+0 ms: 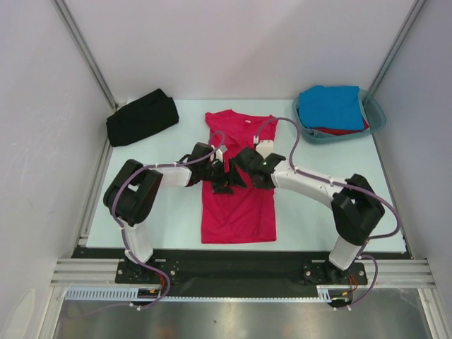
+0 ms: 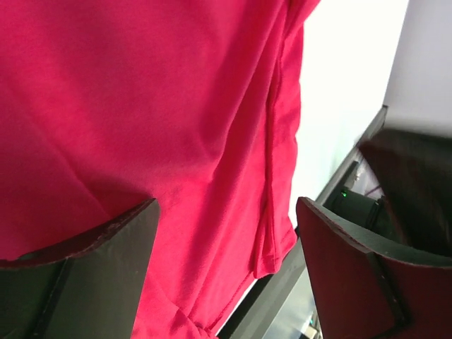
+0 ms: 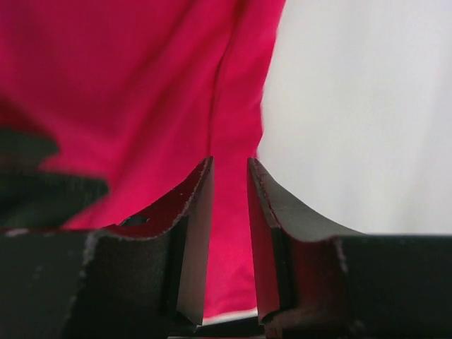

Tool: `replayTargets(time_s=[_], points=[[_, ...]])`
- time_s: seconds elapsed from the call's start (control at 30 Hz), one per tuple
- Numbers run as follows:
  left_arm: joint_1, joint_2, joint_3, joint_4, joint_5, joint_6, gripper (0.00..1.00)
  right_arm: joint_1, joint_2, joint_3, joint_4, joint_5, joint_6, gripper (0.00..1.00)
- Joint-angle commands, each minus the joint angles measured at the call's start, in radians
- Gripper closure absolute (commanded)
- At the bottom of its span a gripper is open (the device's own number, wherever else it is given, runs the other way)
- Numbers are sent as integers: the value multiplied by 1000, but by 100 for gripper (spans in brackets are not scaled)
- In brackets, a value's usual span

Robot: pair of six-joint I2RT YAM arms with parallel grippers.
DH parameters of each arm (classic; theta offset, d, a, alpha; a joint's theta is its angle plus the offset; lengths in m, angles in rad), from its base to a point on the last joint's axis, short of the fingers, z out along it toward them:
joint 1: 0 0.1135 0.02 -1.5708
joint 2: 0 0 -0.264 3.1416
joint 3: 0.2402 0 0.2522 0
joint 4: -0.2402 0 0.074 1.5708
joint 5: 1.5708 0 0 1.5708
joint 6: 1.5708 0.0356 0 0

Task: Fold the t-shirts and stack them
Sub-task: Fold the tshirt

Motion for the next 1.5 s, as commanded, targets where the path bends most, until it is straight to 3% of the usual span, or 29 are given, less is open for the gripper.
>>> replayTargets(time_s=[0.0,0.27,0.6,0.83,1.17,1.47], points=[[-4,-70,-27,-33,-80,6,15,65,-86,-37,-111,2,122,69],[2,-233,-133,-47,-295,-65,14,305,-97,-88,-240,1,369,69],[22,-432,-249,-64,-414,-120,12,502,30,-31,-376,16,586,67],[22,-468,-274,-64,-389,-115,12,539,124,3,-430,31,678,63],[31,-486,-286,-66,-380,-106,12,536,190,15,-395,39,678,63],[39,-469,-289,-63,-369,-106,12,528,207,9,-381,33,663,71]])
